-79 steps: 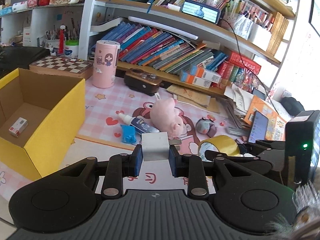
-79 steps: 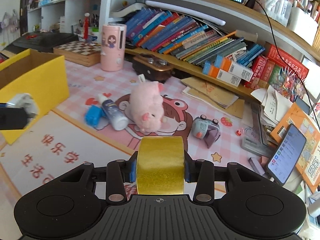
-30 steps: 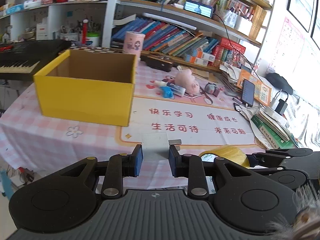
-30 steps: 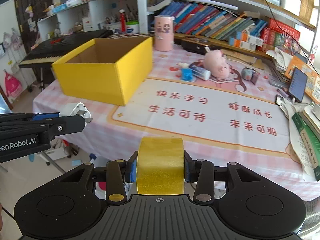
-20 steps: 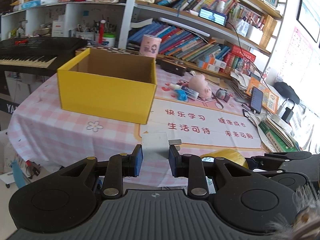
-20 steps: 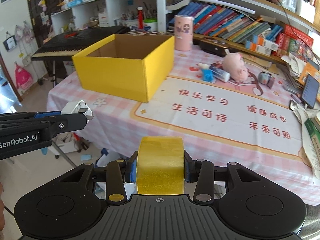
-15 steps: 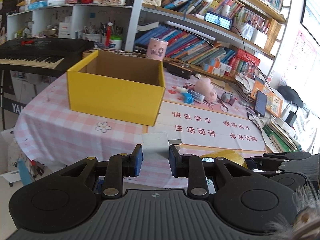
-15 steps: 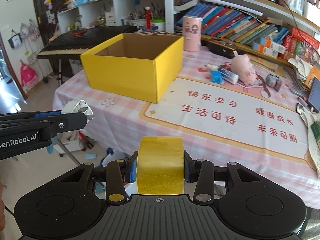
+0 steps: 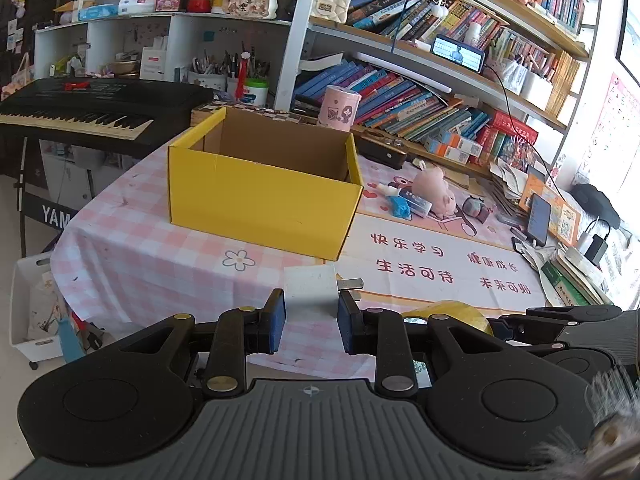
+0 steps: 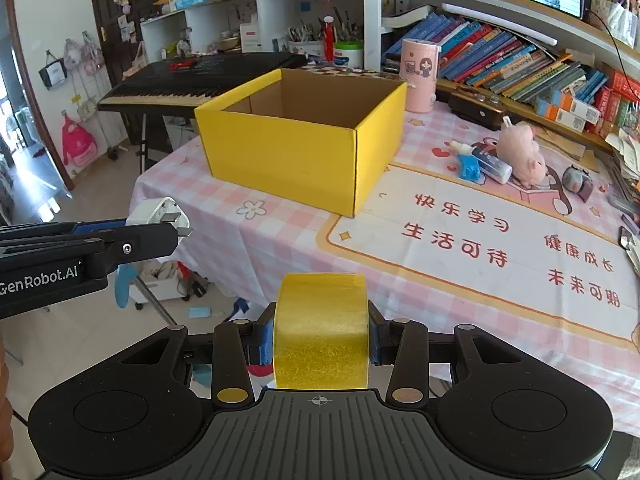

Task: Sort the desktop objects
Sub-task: 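Carry the plug and tape roll with both tools over the yellow box, then lower both tools into the yellow box and open them to release, then withdraw both open tools from the yellow box back over the table, then reach the left tool to the blue block while the right tool nears the grey toy truck, then close the left tool on the blue block while the right tool grasps the grey toy truck, then lift and carry the blue block and toy truck with both tools toward the yellow box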

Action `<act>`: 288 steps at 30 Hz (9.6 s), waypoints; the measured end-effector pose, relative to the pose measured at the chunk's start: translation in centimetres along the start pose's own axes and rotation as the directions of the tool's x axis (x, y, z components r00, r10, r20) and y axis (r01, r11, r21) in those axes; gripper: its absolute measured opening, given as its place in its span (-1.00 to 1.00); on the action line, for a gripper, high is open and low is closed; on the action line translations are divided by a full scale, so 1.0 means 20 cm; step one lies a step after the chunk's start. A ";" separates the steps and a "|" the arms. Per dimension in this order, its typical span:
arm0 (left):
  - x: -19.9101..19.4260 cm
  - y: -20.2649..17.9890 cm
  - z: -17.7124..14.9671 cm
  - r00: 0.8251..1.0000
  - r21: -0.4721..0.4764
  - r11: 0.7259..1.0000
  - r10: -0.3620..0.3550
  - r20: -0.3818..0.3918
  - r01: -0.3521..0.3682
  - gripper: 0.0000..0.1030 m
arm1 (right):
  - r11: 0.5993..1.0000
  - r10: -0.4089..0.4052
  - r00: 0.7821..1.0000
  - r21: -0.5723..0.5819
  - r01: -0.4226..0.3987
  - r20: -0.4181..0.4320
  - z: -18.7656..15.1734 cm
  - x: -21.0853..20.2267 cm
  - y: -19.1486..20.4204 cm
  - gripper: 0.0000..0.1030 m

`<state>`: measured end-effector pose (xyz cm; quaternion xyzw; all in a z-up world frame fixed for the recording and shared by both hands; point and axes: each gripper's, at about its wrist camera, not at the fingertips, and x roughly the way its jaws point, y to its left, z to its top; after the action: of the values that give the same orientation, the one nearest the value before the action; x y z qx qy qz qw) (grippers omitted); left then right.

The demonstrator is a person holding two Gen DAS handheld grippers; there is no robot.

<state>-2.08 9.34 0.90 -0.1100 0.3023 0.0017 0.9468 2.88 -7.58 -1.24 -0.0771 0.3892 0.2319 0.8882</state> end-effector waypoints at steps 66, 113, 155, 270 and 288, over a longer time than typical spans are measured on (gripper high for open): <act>1.66 0.19 1.04 0.947 0.168 0.982 0.129 -0.294 -0.081 -0.47 | 0.840 0.140 0.977 -0.503 -0.204 -0.161 0.98 1.17 -0.02 -0.21; 0.20 0.10 0.51 0.945 0.000 0.970 0.236 0.227 -0.243 0.82 | 0.980 -0.196 0.933 0.039 0.193 0.301 0.44 0.17 -0.25 0.14; 0.32 -0.59 0.09 0.992 0.266 0.956 -0.123 -0.017 0.123 0.91 | 0.817 -0.496 0.868 0.355 0.455 0.030 -0.16 -0.18 -0.58 0.43; 1.87 -1.10 0.55 0.973 0.022 0.985 0.171 -0.157 -0.170 -0.49 | 0.921 -0.321 0.947 0.238 0.309 0.014 0.65 1.22 -2.14 0.20; 1.40 -1.16 0.49 0.988 -0.019 0.997 0.072 -0.136 -0.076 -0.50 | 0.953 -0.163 0.987 0.255 0.161 -0.015 0.44 0.71 -1.95 0.20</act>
<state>27.98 -12.95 -2.54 -0.1099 0.3697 0.0329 0.9220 35.34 -34.13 -7.22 0.0071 0.4052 0.1065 0.9080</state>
